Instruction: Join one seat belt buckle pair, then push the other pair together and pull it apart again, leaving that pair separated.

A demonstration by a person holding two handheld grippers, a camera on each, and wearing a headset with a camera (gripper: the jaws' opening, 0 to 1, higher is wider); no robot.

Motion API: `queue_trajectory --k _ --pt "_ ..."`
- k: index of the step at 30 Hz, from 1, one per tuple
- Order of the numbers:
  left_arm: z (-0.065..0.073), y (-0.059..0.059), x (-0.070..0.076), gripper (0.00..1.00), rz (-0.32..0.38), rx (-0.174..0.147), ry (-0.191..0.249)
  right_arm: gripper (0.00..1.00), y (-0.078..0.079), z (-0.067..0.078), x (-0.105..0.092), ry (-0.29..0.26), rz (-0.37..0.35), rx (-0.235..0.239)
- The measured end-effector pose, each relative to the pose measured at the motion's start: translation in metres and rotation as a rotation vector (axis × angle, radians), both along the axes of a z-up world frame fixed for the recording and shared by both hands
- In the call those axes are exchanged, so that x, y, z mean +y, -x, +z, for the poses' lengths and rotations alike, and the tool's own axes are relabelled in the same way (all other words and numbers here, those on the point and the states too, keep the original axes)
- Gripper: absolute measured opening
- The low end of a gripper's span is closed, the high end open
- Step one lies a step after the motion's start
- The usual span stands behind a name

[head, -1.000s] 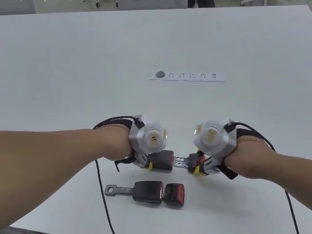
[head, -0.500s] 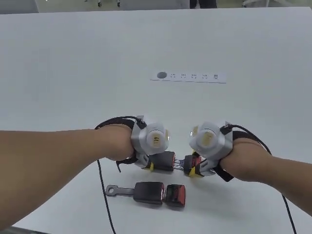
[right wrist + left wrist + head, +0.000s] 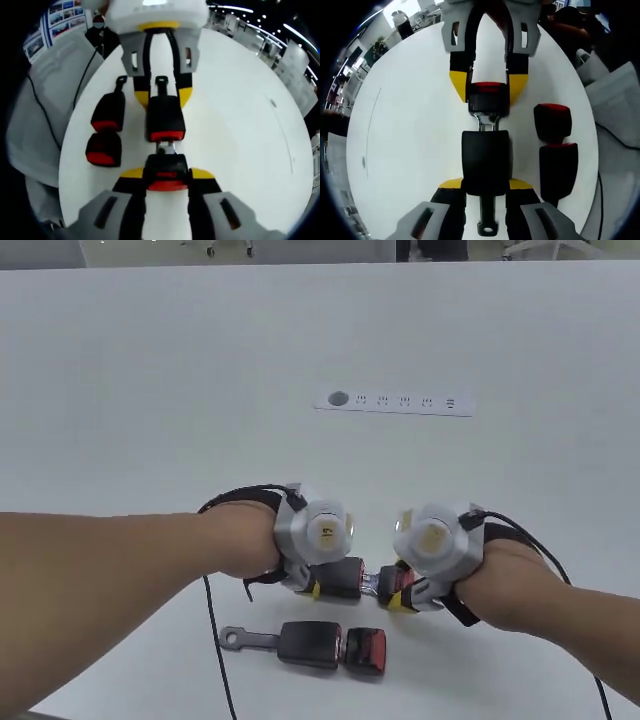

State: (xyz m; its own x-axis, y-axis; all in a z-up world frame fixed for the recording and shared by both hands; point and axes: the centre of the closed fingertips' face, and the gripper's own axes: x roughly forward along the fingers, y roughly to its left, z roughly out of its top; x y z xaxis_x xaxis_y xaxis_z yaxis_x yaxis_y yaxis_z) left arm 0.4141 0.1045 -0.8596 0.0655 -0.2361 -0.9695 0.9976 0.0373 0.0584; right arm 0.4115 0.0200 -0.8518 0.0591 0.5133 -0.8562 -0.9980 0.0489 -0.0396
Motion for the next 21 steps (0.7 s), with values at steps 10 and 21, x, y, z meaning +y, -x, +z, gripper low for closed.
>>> queue_trajectory --k 10,21 --pt "0.0 0.001 -0.002 0.29 -0.006 0.0 -0.007 0.29 0.0 0.0 0.017 -0.033 -0.003 -0.002" --pt "0.001 0.002 -0.002 0.3 0.004 -0.003 -0.004 0.29 -0.002 -0.002 0.015 -0.032 0.015 0.003"
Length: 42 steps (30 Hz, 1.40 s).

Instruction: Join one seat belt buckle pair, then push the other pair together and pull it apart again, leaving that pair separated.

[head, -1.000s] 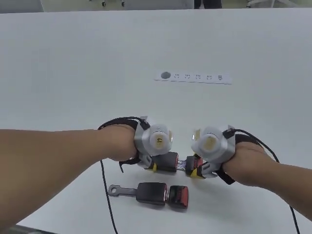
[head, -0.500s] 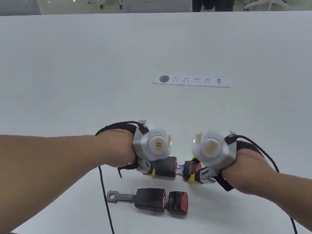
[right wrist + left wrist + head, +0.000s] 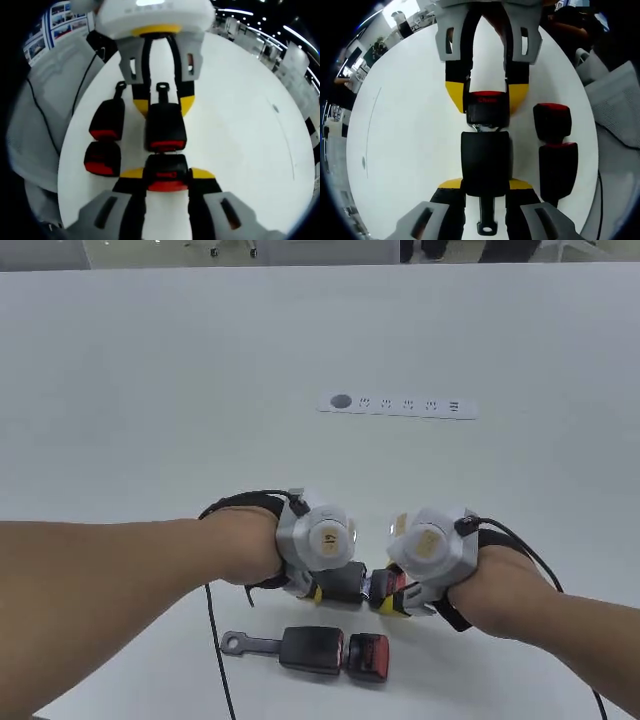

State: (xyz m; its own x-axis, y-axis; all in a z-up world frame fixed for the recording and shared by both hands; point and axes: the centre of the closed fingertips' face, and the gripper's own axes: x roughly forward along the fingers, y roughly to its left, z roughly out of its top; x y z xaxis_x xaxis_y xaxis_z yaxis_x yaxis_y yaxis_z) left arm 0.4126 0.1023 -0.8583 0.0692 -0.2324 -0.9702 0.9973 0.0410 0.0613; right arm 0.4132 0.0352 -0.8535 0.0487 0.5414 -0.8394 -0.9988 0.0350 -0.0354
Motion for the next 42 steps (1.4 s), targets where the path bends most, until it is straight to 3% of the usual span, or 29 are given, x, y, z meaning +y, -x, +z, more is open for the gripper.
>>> queue_trajectory --k 9,42 --pt "0.0001 0.0002 0.0002 0.3 0.005 -0.006 -0.004 0.3 0.0012 -0.0007 -0.0007 0.025 0.034 -0.008" --pt "-0.0012 -0.0001 0.0017 0.3 -0.001 -0.003 -0.008 0.31 0.0015 -0.002 -0.0015 0.017 0.038 -0.018"
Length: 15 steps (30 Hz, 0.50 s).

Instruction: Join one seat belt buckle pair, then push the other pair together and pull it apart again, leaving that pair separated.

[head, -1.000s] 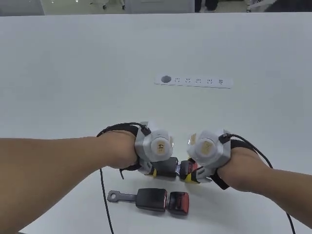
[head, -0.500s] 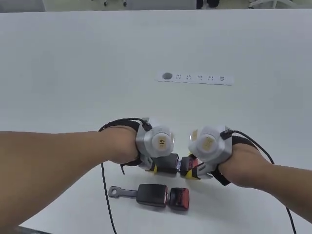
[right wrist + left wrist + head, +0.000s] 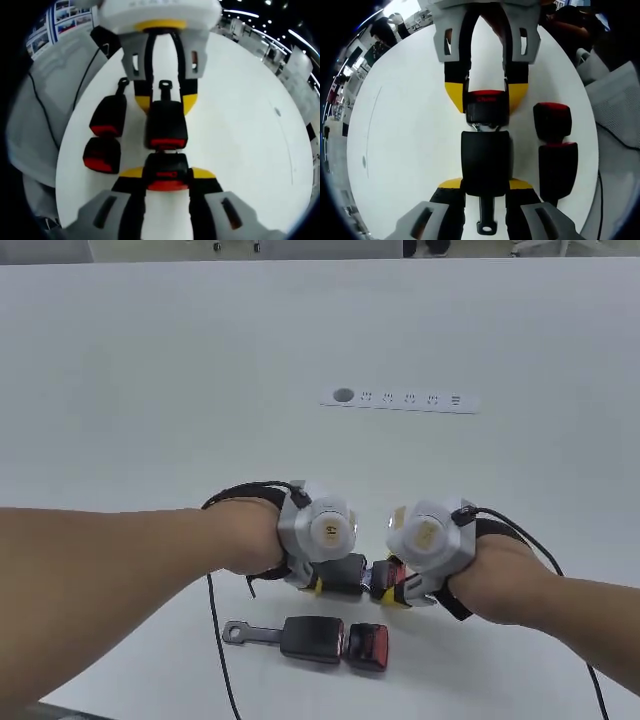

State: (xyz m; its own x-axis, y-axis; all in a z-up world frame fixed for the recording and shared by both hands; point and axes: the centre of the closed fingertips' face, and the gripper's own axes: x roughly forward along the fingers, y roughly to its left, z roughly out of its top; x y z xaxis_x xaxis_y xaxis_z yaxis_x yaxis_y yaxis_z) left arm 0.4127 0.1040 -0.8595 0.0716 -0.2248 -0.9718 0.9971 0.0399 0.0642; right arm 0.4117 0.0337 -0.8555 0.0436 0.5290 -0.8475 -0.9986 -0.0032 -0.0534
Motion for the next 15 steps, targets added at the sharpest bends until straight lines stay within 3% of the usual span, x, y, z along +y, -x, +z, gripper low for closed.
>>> queue_trajectory --k 11,15 --pt "0.001 0.001 0.004 0.3 0.003 0.002 -0.009 0.32 -0.001 0.0 -0.001 0.005 -0.003 -0.008" --pt "0.001 0.002 0.005 0.3 0.004 0.0 -0.008 0.32 -0.001 0.0 -0.011 0.016 -0.005 -0.011"
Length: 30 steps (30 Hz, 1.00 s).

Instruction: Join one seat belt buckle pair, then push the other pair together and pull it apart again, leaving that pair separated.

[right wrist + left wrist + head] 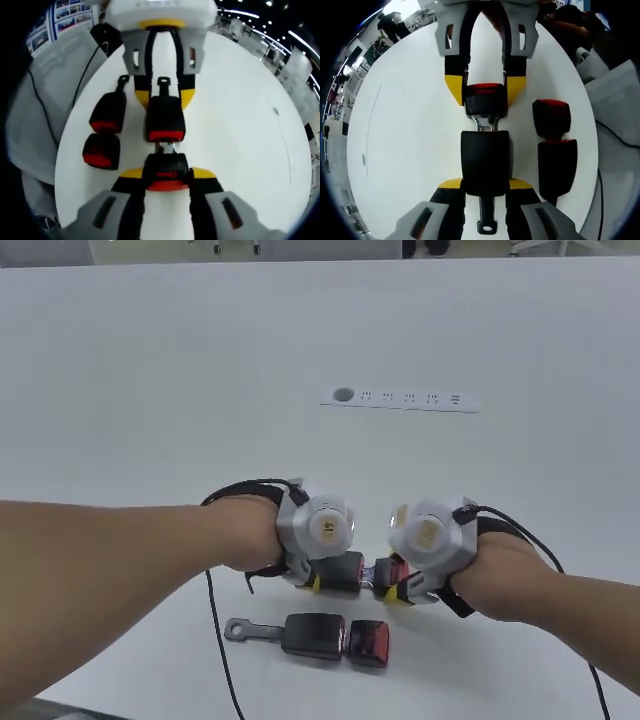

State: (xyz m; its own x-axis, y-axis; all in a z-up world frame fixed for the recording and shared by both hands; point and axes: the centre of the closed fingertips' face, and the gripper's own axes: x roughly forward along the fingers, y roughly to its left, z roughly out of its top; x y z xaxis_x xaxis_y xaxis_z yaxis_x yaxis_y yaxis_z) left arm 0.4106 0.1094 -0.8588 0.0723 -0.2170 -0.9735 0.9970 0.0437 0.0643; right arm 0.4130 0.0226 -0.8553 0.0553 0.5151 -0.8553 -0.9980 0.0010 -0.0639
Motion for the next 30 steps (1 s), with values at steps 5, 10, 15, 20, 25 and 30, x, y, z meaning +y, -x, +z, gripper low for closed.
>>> queue_trajectory --k 5,10,15,20,25,30 --pt "0.0 0.001 -0.003 0.3 -0.02 -0.004 -0.014 0.32 0.003 0.001 -0.002 -0.006 -0.002 -0.005" --pt "0.0 0.0 -0.001 0.3 -0.021 -0.001 -0.013 0.33 0.002 0.001 -0.004 0.0 -0.001 -0.017" --pt "0.0 0.001 -0.001 0.3 -0.021 -0.005 -0.016 0.33 0.004 0.0 -0.015 -0.001 -0.025 -0.012" --pt "0.0 0.0 -0.001 0.3 -0.021 -0.01 -0.018 0.33 0.006 0.001 -0.028 0.008 -0.042 -0.014" --pt "0.0 0.0 0.0 0.31 0.007 -0.018 -0.01 0.33 0.006 0.0 -0.049 0.022 -0.075 -0.011" --pt "0.0 0.0 0.001 0.31 0.011 -0.029 -0.003 0.33 0.007 -0.001 -0.076 0.049 -0.104 -0.014"
